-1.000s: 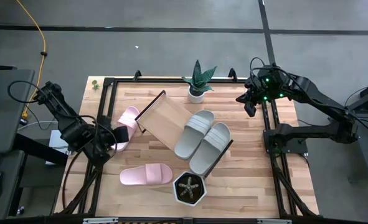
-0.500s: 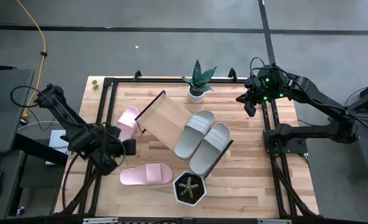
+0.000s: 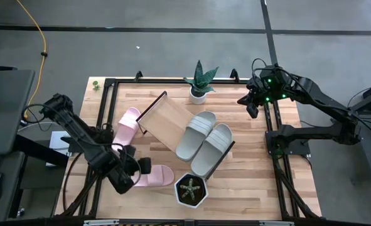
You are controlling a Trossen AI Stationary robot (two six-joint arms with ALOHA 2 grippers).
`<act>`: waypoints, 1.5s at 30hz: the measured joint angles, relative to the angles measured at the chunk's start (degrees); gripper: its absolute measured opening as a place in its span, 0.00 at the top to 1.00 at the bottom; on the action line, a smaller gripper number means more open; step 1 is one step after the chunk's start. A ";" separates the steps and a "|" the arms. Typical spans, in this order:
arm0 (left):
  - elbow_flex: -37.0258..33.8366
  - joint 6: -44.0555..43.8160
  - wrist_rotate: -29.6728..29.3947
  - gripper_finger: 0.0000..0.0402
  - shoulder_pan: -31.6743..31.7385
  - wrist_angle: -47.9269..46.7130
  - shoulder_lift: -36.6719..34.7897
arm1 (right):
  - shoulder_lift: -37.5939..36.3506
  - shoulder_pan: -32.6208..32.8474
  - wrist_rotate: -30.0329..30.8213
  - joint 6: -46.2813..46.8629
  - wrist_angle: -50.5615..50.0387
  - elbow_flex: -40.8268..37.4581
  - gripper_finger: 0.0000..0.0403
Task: Pick and place slides into the shelf
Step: Put the bottom pink slipper on the shelf
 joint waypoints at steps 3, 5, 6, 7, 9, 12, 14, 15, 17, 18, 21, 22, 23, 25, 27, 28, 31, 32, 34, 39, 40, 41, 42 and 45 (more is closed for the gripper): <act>-0.01 0.00 0.18 0.39 -0.04 0.81 2.47 | 0.00 0.00 -0.36 0.07 0.00 0.00 1.00; -0.02 0.12 0.70 0.40 -0.57 1.93 3.72 | 0.02 0.02 -0.40 0.07 0.00 0.00 1.00; -0.02 0.15 0.74 0.41 -0.85 2.29 4.26 | 0.01 0.00 -0.41 0.07 0.00 0.00 1.00; -0.02 0.16 0.87 0.42 -0.92 2.73 5.03 | 0.00 0.00 -0.41 0.07 -0.05 0.00 1.00; -0.02 0.13 1.86 0.43 -1.40 3.86 6.53 | 0.02 0.00 -0.39 0.07 -0.28 0.00 1.00; 0.03 0.15 1.94 0.45 -1.99 6.53 7.76 | 0.00 0.00 -0.41 0.07 -0.61 0.00 1.00; -0.01 0.15 2.17 0.45 -2.06 7.28 8.86 | 0.02 0.00 -0.41 0.07 -0.94 0.00 1.00; -0.04 0.15 2.39 0.45 -2.04 7.32 9.33 | 0.00 0.00 -0.41 0.07 -0.89 0.00 1.00; 0.00 0.21 2.40 0.44 -1.90 8.67 10.34 | 0.02 0.00 -0.41 0.07 -0.87 0.00 1.00; 0.00 0.44 2.43 0.44 -1.90 8.76 10.76 | 0.02 0.00 -0.41 0.07 -0.90 0.00 1.00; 0.00 0.55 2.44 0.43 -1.88 9.48 11.91 | 0.02 0.00 -0.41 0.28 -1.46 0.00 1.00; -0.02 0.55 2.45 0.43 -1.89 9.32 12.02 | 0.02 0.02 -0.44 0.35 -1.49 0.00 1.00; -0.04 0.54 2.45 0.43 -1.90 9.25 12.01 | -0.02 0.00 -0.44 0.37 -1.46 0.00 1.00; 0.06 0.55 2.43 0.43 -1.88 9.57 12.40 | 0.00 0.01 -0.45 0.51 -1.48 0.00 1.00; -0.09 0.55 2.62 0.43 -1.88 9.04 12.60 | 0.00 0.00 -0.46 0.52 -1.48 0.00 1.00; -0.07 0.55 2.66 0.43 -1.88 9.14 12.62 | 0.00 0.01 -0.46 0.52 -1.47 0.00 1.00; -0.04 0.54 3.06 0.43 -1.88 9.19 13.85 | 0.00 0.00 -0.44 0.52 -1.49 0.00 1.00; -0.04 0.55 3.06 0.43 -1.84 9.44 14.28 | 0.00 0.01 -0.46 0.52 -1.49 0.00 1.00; -0.02 0.55 3.03 0.43 -1.84 10.72 15.13 | 0.00 0.01 -0.44 0.56 -1.51 0.00 1.00; -0.02 0.53 2.54 0.43 -1.84 13.00 16.87 | 0.01 0.00 -0.40 0.70 -1.74 0.00 1.00; -0.02 0.53 2.13 0.43 -1.86 13.28 16.99 | 0.00 0.01 -0.33 0.70 -1.73 0.00 1.00; 0.00 0.54 1.62 0.43 -1.86 13.84 17.19 | 0.02 0.00 -0.26 0.70 -1.75 0.00 1.00; 0.02 0.55 1.30 0.43 -1.86 14.09 17.40 | 0.02 0.00 -0.24 0.72 -1.73 0.00 1.00; 0.00 0.55 0.26 0.43 -1.85 14.36 17.46 | 0.02 0.02 -0.08 0.70 -1.73 0.00 1.00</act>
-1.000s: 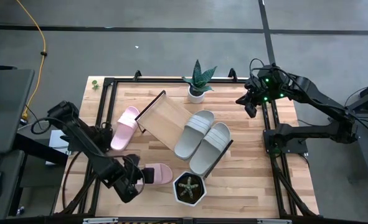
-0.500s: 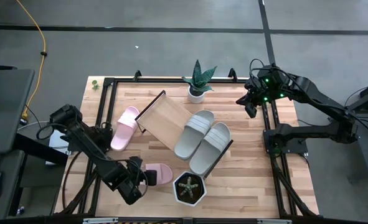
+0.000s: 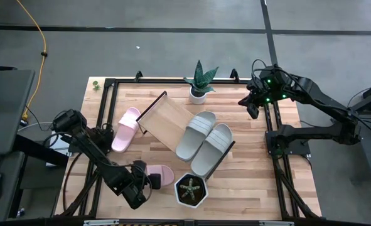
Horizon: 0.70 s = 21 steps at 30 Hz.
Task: Pick and place slides into the shelf
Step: Put the bottom pink slipper on the shelf
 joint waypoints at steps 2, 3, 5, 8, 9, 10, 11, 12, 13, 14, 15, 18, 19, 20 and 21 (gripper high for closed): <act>0.00 0.00 -0.43 0.43 0.01 -0.07 0.36 | -0.02 -0.02 0.05 0.14 0.00 0.00 1.00; -0.02 0.02 -0.54 0.43 0.01 -0.29 0.43 | -0.02 -0.02 0.07 0.38 0.00 0.00 1.00; 0.02 0.04 -0.92 0.43 0.01 -0.24 0.63 | 0.00 0.00 0.08 0.42 0.00 0.00 1.00; -0.04 0.04 -0.86 0.45 0.01 -0.24 1.42 | 0.00 0.00 0.08 0.46 0.00 0.00 1.00; -0.03 0.03 -0.89 0.47 0.01 0.24 1.65 | -0.02 -0.01 0.10 0.46 0.00 0.00 1.00; 0.03 0.02 -0.87 0.48 -0.01 0.87 1.94 | -0.01 0.00 0.10 0.54 0.00 0.00 1.00; 0.02 0.04 -0.87 0.50 -0.03 0.88 2.17 | 0.00 0.00 0.09 0.85 -0.01 0.00 1.00; -0.02 0.04 -0.88 0.53 -0.03 0.69 2.28 | -0.01 0.00 0.10 1.01 -0.02 0.00 1.00; -0.03 0.04 -0.92 0.55 -0.03 0.96 2.34 | -0.02 0.00 0.10 1.09 -0.02 0.00 1.00; 0.02 0.02 -0.92 0.58 -0.01 1.08 2.47 | -0.02 -0.01 0.10 1.09 -0.06 0.00 1.00; 0.01 0.02 -1.04 0.61 -0.01 1.10 2.61 | 0.00 0.00 0.08 1.13 -0.13 0.00 1.00; 0.00 0.02 -1.34 0.69 -0.03 0.95 2.61 | -0.01 -0.02 0.11 1.33 -0.19 0.00 1.00; 0.00 0.02 -1.36 0.73 -0.04 0.80 2.61 | 0.00 0.00 0.11 1.33 -0.22 0.00 1.00; 0.00 0.02 -1.38 0.76 -0.05 0.67 2.61 | -0.01 0.00 0.10 1.33 -0.22 0.00 1.00; 0.00 0.02 -1.50 0.79 -0.05 0.67 2.61 | -0.02 0.00 0.10 1.33 -0.24 0.00 1.00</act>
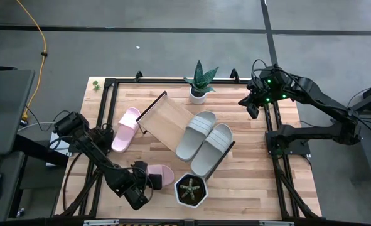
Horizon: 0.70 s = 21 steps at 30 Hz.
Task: Pick and place slides into the shelf
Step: Put the bottom pink slipper on the shelf
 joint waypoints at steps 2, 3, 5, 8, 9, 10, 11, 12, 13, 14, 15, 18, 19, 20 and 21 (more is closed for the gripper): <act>0.02 -0.01 -0.16 0.86 0.00 0.02 0.00 | 0.02 0.00 0.00 0.00 -0.18 0.00 1.00; 0.02 0.00 -0.20 0.90 0.00 0.01 0.00 | 0.00 0.00 0.00 0.00 -0.22 0.00 1.00; 0.02 -0.01 -0.15 0.96 0.00 0.04 -0.01 | 0.02 0.00 0.00 0.00 -0.22 0.00 1.00; 0.02 -0.11 0.17 0.97 -0.36 -0.04 -0.13 | 0.01 0.00 0.00 -0.02 -0.22 0.00 1.00; 0.02 -0.48 0.34 0.96 -0.41 -0.09 -0.13 | 0.01 -0.01 0.00 -0.02 -0.20 0.00 1.00; 0.02 -0.50 0.89 0.96 -0.46 -0.13 -0.13 | 0.01 -0.01 0.00 -0.02 -0.22 0.00 1.00; 0.02 -0.47 1.65 0.95 -0.48 -0.21 -0.15 | 0.01 0.00 0.00 -0.08 -0.21 0.00 1.00; 0.01 -0.31 2.45 0.96 -0.59 -0.34 -0.36 | 0.00 0.00 0.00 -0.32 -0.22 0.00 1.00; 0.00 -0.02 3.18 0.96 -0.79 -0.62 -0.80 | 0.00 -0.02 0.02 -0.42 -0.21 0.00 1.00; 0.00 0.04 3.63 0.98 -1.04 -0.79 -1.32 | 0.00 0.00 0.02 -0.46 -0.20 0.00 1.00; 0.02 0.02 3.66 0.98 -1.19 -0.77 -1.78 | 0.01 -0.02 0.05 -0.46 -0.20 0.00 1.00; 0.00 0.11 4.55 0.98 -1.75 -2.57 -4.31 | 0.00 0.00 0.15 -0.92 -0.20 0.00 1.00; 0.00 0.32 4.71 0.98 -1.60 -3.20 -5.30 | 0.00 0.00 0.15 -0.94 -0.20 0.00 1.00; 0.00 0.69 4.72 0.98 -1.60 -3.84 -6.22 | 0.02 0.00 0.15 -0.94 -0.17 0.00 1.00; 0.00 1.13 4.68 0.98 -1.58 -5.10 -7.34 | 0.02 0.00 0.15 -0.94 -0.17 0.00 1.00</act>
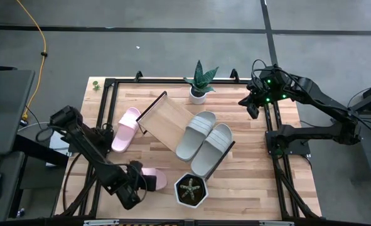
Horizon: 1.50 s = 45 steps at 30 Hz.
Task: Pick and place slides into the shelf
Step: Put the bottom pink slipper on the shelf
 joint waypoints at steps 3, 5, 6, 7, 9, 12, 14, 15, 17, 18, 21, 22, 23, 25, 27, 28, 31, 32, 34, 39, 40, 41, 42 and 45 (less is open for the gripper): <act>0.00 1.56 -0.57 0.99 0.09 -2.88 -2.99 | 0.00 0.00 0.02 -0.16 0.02 0.00 1.00; 0.00 2.39 -0.60 0.99 0.08 -5.05 -5.19 | -0.03 0.00 0.06 -0.17 0.04 0.00 1.00; 0.00 3.17 -0.62 0.99 0.05 -5.67 -6.17 | -0.04 0.00 0.25 -0.17 0.05 0.00 1.00; 0.00 3.79 -0.64 0.99 0.05 -5.75 -7.09 | 0.02 0.00 0.31 -0.17 0.07 0.00 1.00; 0.00 5.19 -0.61 0.99 0.05 -6.89 -9.30 | -0.03 -0.02 0.38 -0.16 0.23 0.00 1.00; 0.00 6.66 -0.83 0.99 0.09 -7.46 -12.52 | 0.02 0.00 0.40 -0.07 0.37 -0.02 1.00; 0.00 8.04 -1.07 0.99 0.09 -8.20 -14.76 | -0.04 0.00 0.39 -0.04 0.44 -0.02 1.00; 0.00 8.66 -1.58 0.99 0.09 -7.79 -15.95 | 0.00 0.00 0.39 0.00 0.46 -0.02 1.00; 0.22 9.87 -2.55 0.99 0.09 -7.92 -17.93 | -0.02 0.00 0.39 0.09 0.46 -0.02 1.00; 0.77 10.87 -3.31 0.99 0.09 -8.46 -18.70 | -0.04 -0.02 0.38 0.05 0.48 -0.02 1.00; 3.13 13.60 -5.24 1.00 0.09 -9.92 -20.48 | -0.02 -0.02 0.37 0.02 0.78 -0.02 1.00; 4.10 14.53 -5.80 1.00 0.11 -10.98 -20.89 | -0.04 -0.02 0.37 0.02 0.90 -0.02 1.00; 5.17 15.41 -6.13 1.00 0.12 -11.97 -21.13 | 0.00 0.00 0.37 0.02 0.95 -0.02 1.00; 7.71 16.85 -6.32 1.00 0.14 -14.81 -21.32 | -0.02 -0.02 0.37 0.02 1.48 -0.02 1.00; 10.73 18.51 -6.63 1.00 0.11 -18.33 -21.42 | 0.00 0.00 0.35 0.04 1.87 -0.02 1.00; 12.39 19.22 -6.65 1.00 0.11 -19.95 -21.42 | -0.01 -0.01 0.34 0.02 2.05 -0.02 1.00; 16.81 21.58 -7.16 1.00 0.14 -25.22 -21.42 | -0.01 0.00 -0.12 0.18 2.78 -0.02 1.00; 18.24 22.44 -7.80 1.00 0.14 -26.50 -21.39 | -0.01 -0.02 -0.38 0.43 2.99 -0.02 1.00; 21.19 24.51 -9.77 1.00 0.12 -29.12 -21.39 | -0.02 -0.02 -1.07 0.48 3.55 -0.02 1.00; 27.45 34.47 -13.60 1.00 0.14 -32.16 -21.42 | -0.01 -0.01 -2.54 1.11 3.52 -0.02 1.00; 28.30 37.18 -14.60 1.00 0.14 -31.90 -21.42 | -0.02 -0.02 -2.70 1.15 3.52 -0.02 1.00; 29.08 39.64 -15.40 1.00 0.14 -31.70 -21.41 | -0.01 -0.02 -2.96 1.36 3.53 -0.02 1.00; 29.77 42.17 -16.14 1.00 0.14 -31.76 -21.38 | -0.02 0.00 -3.18 1.49 3.55 -0.02 1.00; 31.61 50.02 -16.93 1.00 1.27 -31.63 -21.38 | -0.02 -0.02 -5.28 2.31 4.49 -0.02 1.00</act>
